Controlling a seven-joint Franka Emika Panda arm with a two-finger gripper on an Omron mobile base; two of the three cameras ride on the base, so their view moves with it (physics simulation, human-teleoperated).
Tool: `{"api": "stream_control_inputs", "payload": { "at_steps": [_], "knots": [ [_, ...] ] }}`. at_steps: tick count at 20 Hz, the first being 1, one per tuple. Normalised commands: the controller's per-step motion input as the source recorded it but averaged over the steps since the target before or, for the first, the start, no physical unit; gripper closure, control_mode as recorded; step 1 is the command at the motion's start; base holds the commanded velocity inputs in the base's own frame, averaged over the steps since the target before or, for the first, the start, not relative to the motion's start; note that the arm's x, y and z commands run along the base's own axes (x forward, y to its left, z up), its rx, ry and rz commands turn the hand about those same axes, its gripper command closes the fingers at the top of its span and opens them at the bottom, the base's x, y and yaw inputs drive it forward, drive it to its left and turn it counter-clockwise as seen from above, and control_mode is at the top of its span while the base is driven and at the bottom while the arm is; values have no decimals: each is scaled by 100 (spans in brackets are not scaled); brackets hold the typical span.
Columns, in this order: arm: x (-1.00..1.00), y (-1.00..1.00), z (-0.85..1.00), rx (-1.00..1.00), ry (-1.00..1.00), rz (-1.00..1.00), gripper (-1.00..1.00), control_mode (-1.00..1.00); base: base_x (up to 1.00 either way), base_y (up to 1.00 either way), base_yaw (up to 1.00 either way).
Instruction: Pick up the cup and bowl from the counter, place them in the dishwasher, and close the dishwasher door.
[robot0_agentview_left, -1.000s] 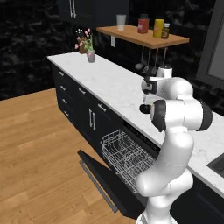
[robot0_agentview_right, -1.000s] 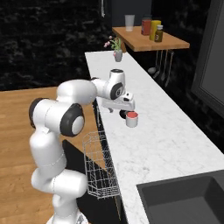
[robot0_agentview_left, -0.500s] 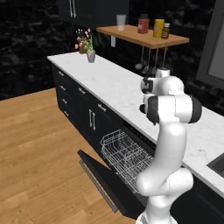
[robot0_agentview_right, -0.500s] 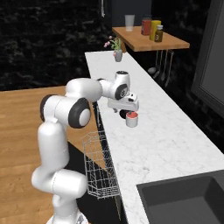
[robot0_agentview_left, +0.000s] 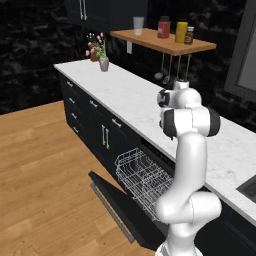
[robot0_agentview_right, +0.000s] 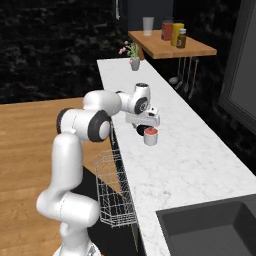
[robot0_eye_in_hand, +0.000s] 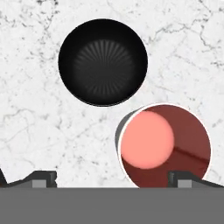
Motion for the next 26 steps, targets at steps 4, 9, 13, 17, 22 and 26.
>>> {"api": "stream_control_inputs", "payload": {
  "at_steps": [4,9,13,17,22,26],
  "knots": [
    [44,-5,-27,0,1,1,-100,-100,0,0,0],
    [35,-14,-26,0,1,0,-100,-100,0,0,0],
    [33,-11,-26,0,0,0,-100,-100,0,0,0],
    [23,-6,-27,0,0,1,-100,-100,0,0,0],
    [-57,19,-42,-4,0,3,100,-100,0,0,0],
    [-92,20,-36,-6,0,1,100,-100,0,0,0]
  ]
}}
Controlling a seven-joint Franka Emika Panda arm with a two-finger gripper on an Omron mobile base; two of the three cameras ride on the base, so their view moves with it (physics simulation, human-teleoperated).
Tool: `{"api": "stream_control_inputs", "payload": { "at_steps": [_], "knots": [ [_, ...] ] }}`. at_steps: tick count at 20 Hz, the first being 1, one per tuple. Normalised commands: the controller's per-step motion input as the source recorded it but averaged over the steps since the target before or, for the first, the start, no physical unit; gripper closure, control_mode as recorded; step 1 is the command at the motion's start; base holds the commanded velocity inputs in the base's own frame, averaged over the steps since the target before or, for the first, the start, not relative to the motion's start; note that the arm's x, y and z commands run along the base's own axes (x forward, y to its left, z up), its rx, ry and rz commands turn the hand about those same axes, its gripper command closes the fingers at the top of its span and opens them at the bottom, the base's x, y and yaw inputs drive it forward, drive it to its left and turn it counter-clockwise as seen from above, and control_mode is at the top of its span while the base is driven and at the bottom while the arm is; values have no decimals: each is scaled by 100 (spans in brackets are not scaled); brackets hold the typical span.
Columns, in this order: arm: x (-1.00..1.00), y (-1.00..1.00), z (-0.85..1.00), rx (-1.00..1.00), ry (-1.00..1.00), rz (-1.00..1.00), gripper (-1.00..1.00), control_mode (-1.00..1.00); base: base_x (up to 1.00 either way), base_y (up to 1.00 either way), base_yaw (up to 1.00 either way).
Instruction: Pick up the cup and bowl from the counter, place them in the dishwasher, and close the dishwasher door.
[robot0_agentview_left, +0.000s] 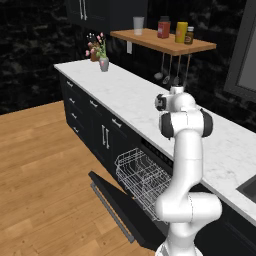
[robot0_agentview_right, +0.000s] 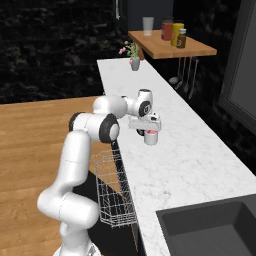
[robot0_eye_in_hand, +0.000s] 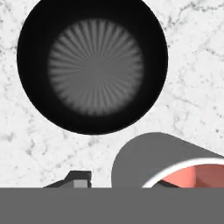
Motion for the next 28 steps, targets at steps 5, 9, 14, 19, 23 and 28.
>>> {"api": "stream_control_inputs", "payload": {
  "at_steps": [5,9,14,19,23,28],
  "knots": [
    [-76,3,-21,-2,-1,0,100,-100,0,0,0],
    [-96,0,27,-1,-28,2,100,-100,0,0,0],
    [-97,19,31,-6,-19,7,100,-100,0,0,0],
    [-67,54,34,-10,0,1,100,-100,0,0,0],
    [-45,68,49,-5,11,0,100,-100,0,0,0],
    [-36,74,19,0,7,0,100,-100,0,0,0]
  ]
}}
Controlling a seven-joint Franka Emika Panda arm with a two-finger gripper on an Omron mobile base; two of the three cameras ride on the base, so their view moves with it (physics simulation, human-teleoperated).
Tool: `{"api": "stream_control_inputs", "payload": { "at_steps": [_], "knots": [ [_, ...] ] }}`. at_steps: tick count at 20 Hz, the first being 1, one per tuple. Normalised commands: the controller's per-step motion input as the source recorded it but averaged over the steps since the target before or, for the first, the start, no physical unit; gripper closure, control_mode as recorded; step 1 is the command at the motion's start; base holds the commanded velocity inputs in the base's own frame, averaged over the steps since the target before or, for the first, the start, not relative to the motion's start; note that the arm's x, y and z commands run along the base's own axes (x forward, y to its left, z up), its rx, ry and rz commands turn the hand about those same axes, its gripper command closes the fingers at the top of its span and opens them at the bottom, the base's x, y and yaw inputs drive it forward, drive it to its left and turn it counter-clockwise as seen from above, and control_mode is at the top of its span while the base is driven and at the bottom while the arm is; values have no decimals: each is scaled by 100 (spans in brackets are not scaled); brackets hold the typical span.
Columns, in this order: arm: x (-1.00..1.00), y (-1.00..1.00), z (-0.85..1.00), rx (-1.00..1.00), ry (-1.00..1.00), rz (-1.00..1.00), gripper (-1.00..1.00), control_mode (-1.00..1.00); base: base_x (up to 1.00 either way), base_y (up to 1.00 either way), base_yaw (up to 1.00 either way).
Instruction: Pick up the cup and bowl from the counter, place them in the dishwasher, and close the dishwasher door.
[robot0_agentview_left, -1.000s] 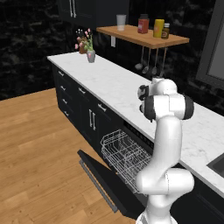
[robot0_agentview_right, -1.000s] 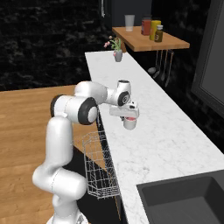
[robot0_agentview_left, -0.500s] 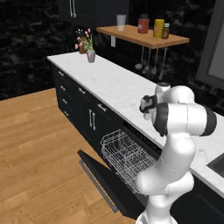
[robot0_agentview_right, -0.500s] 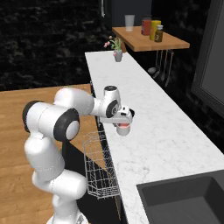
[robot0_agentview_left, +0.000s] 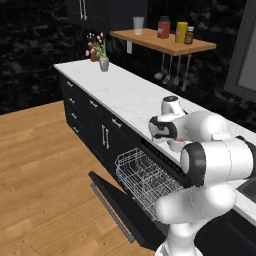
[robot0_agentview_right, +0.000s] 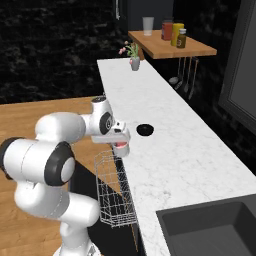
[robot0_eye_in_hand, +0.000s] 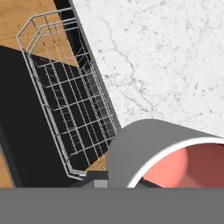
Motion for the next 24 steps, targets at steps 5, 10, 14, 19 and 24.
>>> {"api": "stream_control_inputs", "payload": {
  "at_steps": [5,10,14,19,24],
  "knots": [
    [-48,54,-1,0,1,-3,100,-100,0,0,0],
    [-36,43,-21,0,5,-8,100,-100,0,0,0],
    [-22,26,-14,0,0,-21,100,-100,0,0,0],
    [-1,13,-15,0,0,-37,100,-100,0,0,0],
    [0,7,-13,0,0,-48,100,-100,0,0,0]
  ]
}}
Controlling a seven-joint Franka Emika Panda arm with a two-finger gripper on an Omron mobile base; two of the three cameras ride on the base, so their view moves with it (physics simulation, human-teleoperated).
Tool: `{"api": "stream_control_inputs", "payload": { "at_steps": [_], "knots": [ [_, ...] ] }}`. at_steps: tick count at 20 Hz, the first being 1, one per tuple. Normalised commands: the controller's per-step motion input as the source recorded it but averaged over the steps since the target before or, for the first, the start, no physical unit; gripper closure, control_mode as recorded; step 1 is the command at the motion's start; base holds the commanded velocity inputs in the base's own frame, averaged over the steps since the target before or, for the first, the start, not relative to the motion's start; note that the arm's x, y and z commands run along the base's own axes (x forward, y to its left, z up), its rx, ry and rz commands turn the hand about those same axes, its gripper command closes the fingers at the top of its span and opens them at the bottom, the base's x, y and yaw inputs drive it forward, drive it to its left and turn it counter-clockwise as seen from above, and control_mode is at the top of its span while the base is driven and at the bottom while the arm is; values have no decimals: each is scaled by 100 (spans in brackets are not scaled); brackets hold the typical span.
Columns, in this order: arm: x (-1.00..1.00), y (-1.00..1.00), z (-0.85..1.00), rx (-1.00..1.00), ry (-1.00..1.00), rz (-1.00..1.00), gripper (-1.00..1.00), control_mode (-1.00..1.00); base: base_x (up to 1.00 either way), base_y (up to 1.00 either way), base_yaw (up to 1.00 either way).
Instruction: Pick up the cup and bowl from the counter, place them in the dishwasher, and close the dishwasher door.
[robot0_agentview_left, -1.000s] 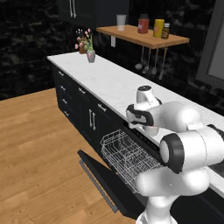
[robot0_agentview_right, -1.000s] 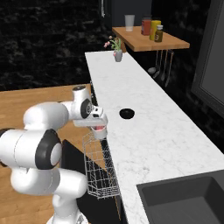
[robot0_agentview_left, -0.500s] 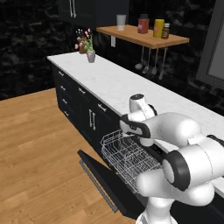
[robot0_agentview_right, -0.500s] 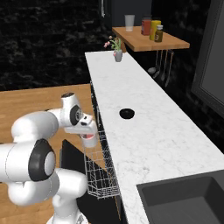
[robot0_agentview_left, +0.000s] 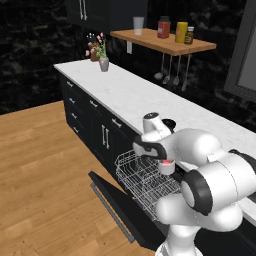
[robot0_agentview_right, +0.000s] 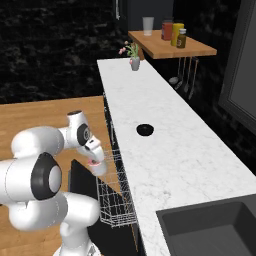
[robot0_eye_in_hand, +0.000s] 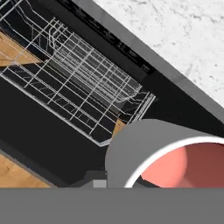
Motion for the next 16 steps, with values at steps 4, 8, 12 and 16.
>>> {"api": "stream_control_inputs", "payload": {
  "at_steps": [4,8,12,16],
  "knots": [
    [0,5,-22,0,3,-51,100,-100,0,0,0],
    [3,0,-23,0,4,-48,100,-100,0,0,0],
    [24,0,-23,0,6,-30,100,-100,0,0,0],
    [23,2,-25,-2,4,-12,100,-100,0,0,0]
  ]
}}
